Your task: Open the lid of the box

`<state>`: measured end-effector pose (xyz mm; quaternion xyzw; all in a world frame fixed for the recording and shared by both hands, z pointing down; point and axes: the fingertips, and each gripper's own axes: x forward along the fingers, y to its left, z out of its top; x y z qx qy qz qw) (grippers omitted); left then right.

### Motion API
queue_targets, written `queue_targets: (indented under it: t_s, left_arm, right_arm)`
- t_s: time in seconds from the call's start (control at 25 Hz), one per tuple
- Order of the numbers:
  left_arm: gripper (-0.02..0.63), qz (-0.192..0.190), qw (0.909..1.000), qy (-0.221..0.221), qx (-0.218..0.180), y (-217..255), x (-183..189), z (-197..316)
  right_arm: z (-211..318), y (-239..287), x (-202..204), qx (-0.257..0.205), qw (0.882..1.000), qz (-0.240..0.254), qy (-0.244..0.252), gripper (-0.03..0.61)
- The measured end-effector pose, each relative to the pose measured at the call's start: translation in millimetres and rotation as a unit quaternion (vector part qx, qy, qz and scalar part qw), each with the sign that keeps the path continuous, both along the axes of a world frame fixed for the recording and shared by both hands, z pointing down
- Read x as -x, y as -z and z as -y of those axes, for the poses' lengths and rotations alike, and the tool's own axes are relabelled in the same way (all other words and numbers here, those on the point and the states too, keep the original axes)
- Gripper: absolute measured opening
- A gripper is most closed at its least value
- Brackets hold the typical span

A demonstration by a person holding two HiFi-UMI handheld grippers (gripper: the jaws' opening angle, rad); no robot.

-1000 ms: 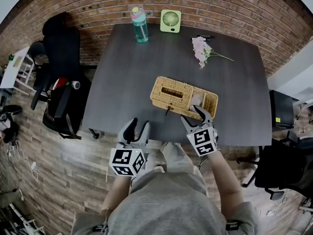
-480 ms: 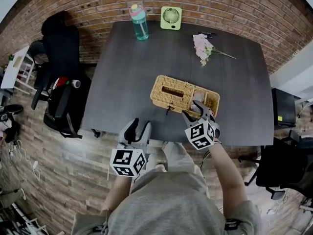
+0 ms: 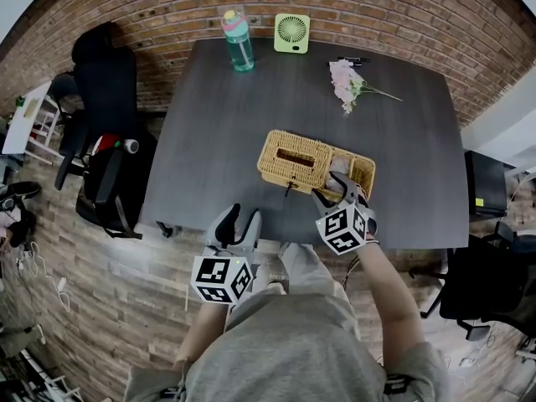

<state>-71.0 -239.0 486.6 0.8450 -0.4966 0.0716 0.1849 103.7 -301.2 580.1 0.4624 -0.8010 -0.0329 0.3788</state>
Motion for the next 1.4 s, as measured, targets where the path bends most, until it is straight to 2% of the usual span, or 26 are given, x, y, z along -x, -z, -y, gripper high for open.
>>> queue_targets:
  t_s: [0.6,0.96,1.4]
  left_arm:
    - [0.179,-0.006,1.0000,-0.005,-0.005,17.0,-3.4,2.9]
    - [0.178,-0.011,0.9998,-0.004,-0.013,30.4,-8.4,17.4]
    - [0.176,-0.010,0.9998,0.003,-0.018,37.1,-14.3,32.5]
  right_arm:
    - [1.6,28.4,-1.0,-0.015,1.000,0.001,0.006,0.244]
    - [6.3,49.7,-0.8,-0.028,0.999,0.002,0.024,0.204]
    - [21.6,82.3,-2.5,-0.059,0.997,0.008,0.044,0.110]
